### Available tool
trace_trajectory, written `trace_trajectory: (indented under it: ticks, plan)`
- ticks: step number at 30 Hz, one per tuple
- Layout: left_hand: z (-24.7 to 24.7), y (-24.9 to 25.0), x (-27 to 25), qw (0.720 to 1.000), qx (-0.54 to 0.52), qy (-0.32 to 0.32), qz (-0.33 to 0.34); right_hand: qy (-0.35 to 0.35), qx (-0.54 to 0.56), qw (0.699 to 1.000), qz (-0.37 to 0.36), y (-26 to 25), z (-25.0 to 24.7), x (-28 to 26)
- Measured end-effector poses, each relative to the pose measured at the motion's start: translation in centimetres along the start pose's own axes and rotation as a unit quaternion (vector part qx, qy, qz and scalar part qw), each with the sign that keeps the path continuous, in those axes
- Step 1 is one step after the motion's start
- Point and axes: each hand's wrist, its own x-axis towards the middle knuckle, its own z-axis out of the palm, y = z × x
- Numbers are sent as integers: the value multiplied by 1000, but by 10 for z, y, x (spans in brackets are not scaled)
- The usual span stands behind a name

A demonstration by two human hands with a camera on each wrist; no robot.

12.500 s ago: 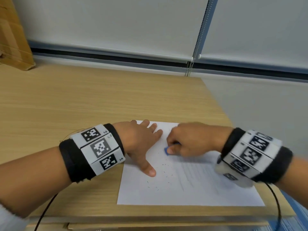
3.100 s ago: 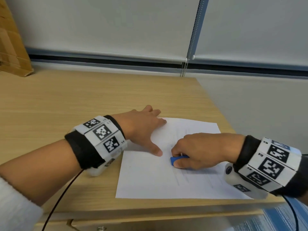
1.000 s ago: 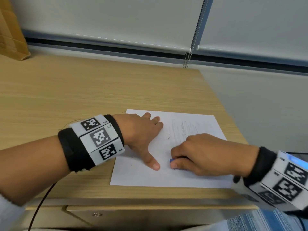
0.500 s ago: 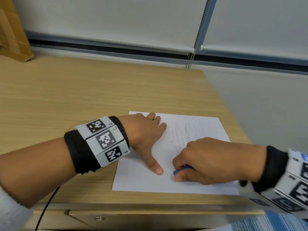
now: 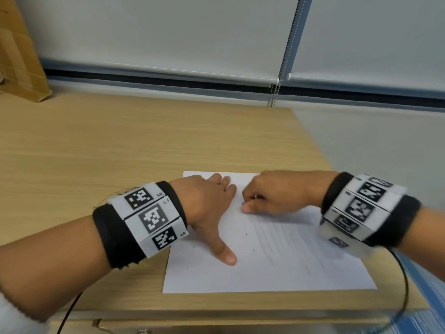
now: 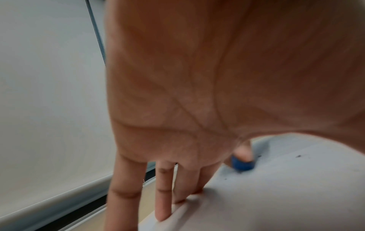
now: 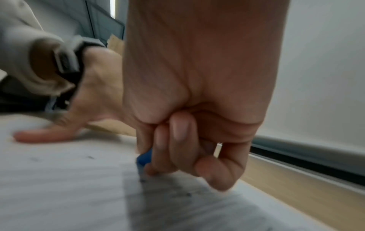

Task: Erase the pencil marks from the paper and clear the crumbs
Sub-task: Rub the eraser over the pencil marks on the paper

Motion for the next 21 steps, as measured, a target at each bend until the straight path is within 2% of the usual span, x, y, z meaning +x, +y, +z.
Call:
trace_trajectory:
  ticks: [3,6,9,11,13,15,18,21]
  plan:
    - [-1,-1,-1,1000,-8,-9,-1,-17,-10,1000,-2,-2,-4,1]
    - [-1,-1,-1,1000,2,-15,0,31,-37,998,39,10,-13,26]
    - [-1,-1,-2,1000,-3,-20,3,63,-20,995,69,21,-14,38]
    - [-1,-1,-2,1000,-8,-18,6,52,-6,998,45,18,-10,31]
    - [0,-2,-1,1000,-14,-13,10,14,5,1000,-1,9,-7,19]
    - [1,-3,0,1000,-17,-11,12,-16,-18,1000,-17,2,-9,14]
    - [0,-2,-1,1000,-10,-16,9,17,-67,997,26,3,-17,24]
    - [-1,-1,-1,1000,-6,-17,9,45,-49,997,46,7,-15,26]
